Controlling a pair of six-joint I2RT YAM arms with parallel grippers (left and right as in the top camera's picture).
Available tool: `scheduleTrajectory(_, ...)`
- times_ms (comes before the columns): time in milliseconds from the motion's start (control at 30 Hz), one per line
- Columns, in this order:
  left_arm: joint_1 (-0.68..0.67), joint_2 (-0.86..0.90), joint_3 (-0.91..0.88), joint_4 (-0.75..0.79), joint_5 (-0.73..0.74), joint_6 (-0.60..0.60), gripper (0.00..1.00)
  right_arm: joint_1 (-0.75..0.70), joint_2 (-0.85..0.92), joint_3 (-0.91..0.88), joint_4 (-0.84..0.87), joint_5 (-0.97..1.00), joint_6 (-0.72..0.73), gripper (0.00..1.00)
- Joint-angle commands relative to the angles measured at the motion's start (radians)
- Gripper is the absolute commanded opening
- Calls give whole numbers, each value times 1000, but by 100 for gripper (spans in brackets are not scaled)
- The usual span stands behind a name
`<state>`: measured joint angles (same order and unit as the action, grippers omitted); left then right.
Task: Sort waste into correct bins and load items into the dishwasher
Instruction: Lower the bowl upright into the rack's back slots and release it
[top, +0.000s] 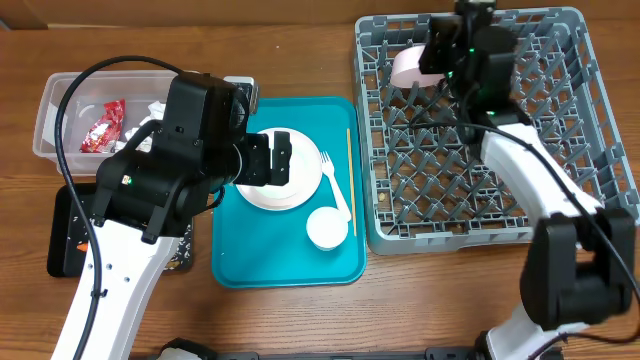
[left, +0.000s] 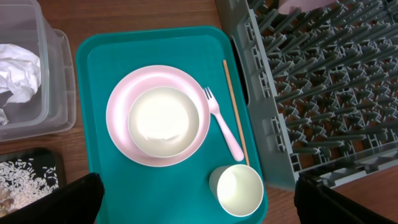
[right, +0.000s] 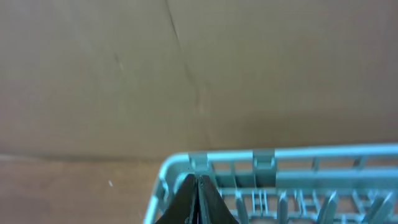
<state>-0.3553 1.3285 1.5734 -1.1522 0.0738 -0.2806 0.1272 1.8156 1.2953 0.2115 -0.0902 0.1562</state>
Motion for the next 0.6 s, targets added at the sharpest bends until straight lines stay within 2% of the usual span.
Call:
scheduleTrajectory(0, 5, -8, 16, 4, -6, 19, 100, 18, 12, 93, -18, -13, -22, 4)
scheduleTrajectory(333, 5, -8, 16, 4, -6, 19, 100, 30, 107, 505, -376, -1, -78, 4)
scheduleTrajectory(567, 5, -8, 16, 4, -6, 19, 100, 30, 228, 541, -438, -1, -74, 4)
